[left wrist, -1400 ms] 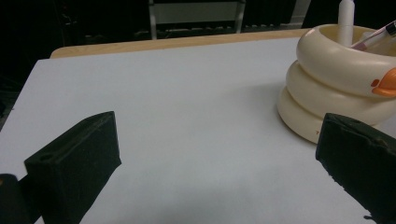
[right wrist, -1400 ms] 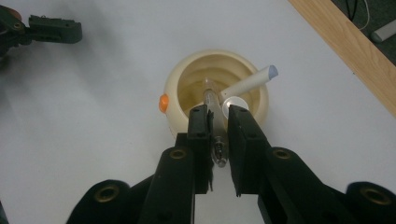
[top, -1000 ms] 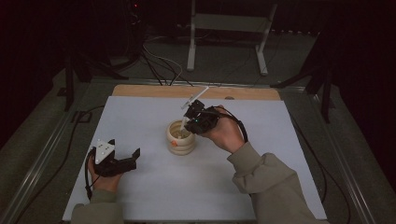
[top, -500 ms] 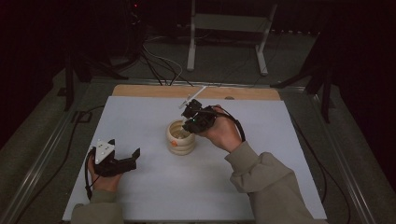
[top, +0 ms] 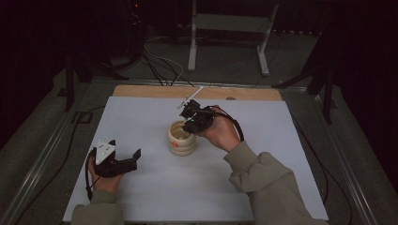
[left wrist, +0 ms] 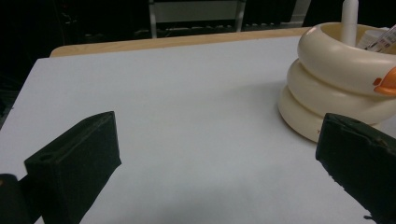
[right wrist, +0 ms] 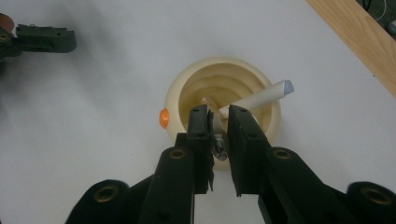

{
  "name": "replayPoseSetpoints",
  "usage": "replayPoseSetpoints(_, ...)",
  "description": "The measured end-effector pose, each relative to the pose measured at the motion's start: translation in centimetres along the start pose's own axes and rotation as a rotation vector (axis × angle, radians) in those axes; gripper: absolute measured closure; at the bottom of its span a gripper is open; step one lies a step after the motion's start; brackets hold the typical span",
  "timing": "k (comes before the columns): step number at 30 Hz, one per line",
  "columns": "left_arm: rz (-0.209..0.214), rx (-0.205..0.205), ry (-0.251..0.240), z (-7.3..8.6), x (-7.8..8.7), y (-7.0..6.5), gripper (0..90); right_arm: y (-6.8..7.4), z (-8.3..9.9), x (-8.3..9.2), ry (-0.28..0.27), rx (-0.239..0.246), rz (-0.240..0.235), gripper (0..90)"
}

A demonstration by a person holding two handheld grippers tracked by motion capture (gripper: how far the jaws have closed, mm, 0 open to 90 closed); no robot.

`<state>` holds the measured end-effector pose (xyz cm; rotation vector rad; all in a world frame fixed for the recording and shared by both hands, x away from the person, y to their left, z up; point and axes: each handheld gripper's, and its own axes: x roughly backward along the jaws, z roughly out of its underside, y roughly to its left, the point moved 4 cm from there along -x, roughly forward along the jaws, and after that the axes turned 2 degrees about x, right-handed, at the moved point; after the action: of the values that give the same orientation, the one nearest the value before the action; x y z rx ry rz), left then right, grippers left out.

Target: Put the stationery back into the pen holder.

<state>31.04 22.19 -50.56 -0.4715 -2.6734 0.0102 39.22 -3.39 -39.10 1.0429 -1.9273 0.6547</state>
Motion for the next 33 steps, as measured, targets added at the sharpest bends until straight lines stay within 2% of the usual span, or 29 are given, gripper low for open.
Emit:
replayPoseSetpoints(9, 0.0, 0.002, -0.003, 0.0, 0.0, 0.0, 0.4, -0.1, -0.2, -0.8, 0.008, -0.009, -0.004, 80.2)
replayPoseSetpoints(33, 0.001, 0.0, -0.001, 0.0, 0.0, 0.0, 0.4, -0.4, -0.5, -2.1, -0.013, -0.034, -0.003, 80.1)
